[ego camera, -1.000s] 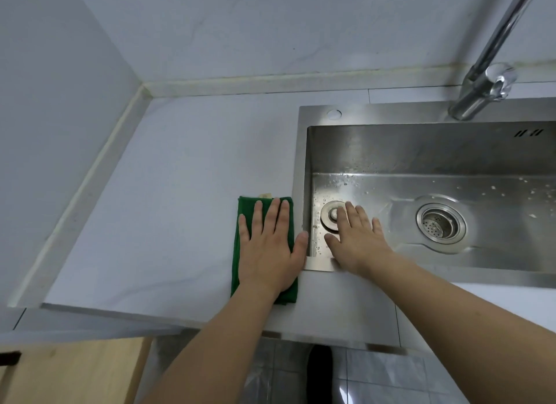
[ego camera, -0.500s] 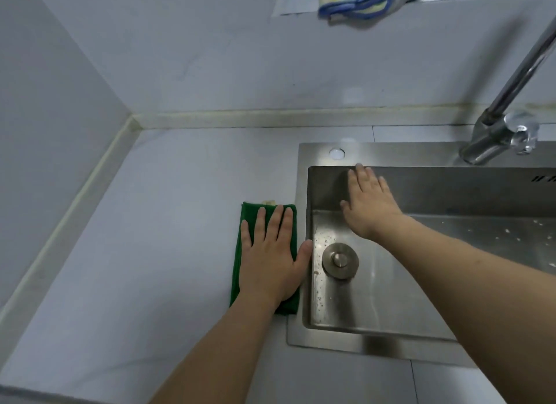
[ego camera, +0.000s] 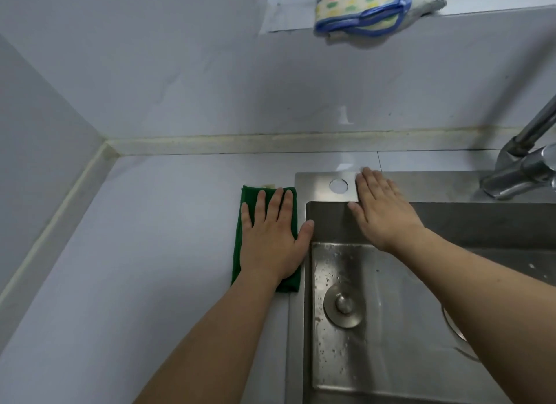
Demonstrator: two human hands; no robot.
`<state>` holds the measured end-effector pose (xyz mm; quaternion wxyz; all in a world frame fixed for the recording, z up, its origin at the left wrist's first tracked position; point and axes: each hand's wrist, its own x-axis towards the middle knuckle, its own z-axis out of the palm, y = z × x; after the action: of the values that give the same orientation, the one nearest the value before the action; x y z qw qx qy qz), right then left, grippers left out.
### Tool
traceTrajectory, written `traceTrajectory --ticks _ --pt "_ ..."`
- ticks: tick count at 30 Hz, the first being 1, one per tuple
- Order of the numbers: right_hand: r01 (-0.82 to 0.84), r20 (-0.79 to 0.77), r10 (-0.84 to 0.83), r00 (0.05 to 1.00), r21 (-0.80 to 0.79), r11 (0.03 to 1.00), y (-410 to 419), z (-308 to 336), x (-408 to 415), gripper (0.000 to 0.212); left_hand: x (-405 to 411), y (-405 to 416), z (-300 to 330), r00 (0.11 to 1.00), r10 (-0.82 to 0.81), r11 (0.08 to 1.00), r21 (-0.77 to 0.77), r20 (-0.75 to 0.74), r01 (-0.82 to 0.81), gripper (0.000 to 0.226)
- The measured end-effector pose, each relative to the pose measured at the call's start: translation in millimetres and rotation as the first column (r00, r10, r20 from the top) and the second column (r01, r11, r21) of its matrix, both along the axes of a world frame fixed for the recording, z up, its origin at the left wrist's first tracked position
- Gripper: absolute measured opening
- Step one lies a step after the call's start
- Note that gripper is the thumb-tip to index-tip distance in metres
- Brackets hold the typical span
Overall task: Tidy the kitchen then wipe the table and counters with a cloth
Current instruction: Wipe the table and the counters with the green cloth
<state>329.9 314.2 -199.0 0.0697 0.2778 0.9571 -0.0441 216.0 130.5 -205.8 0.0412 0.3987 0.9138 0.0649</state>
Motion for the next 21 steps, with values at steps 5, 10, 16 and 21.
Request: traceTrajectory --ticks 5,10,16,21 --pt "0.011 -0.132 -0.003 0.991 0.058 0.998 3 -15 0 0.078 -31 33 0 1.0 -0.014 1.0 -0.02 -0.007 0.014 0.072" --pt "0.026 -0.209 -0.003 0.978 0.108 0.994 6 -28 -1 0.066 -63 68 2 1.0 -0.015 1.0 -0.025 -0.003 0.015 0.071" --pt "0.045 -0.258 -0.005 0.966 0.148 0.988 5 -36 -5 0.062 -74 80 1 1.0 -0.011 1.0 -0.019 -0.016 0.011 0.07" --pt "0.05 -0.23 -0.014 0.973 0.152 0.987 6 -34 -6 0.062 -75 81 2 1.0 -0.018 0.999 -0.027 -0.019 0.017 0.071"
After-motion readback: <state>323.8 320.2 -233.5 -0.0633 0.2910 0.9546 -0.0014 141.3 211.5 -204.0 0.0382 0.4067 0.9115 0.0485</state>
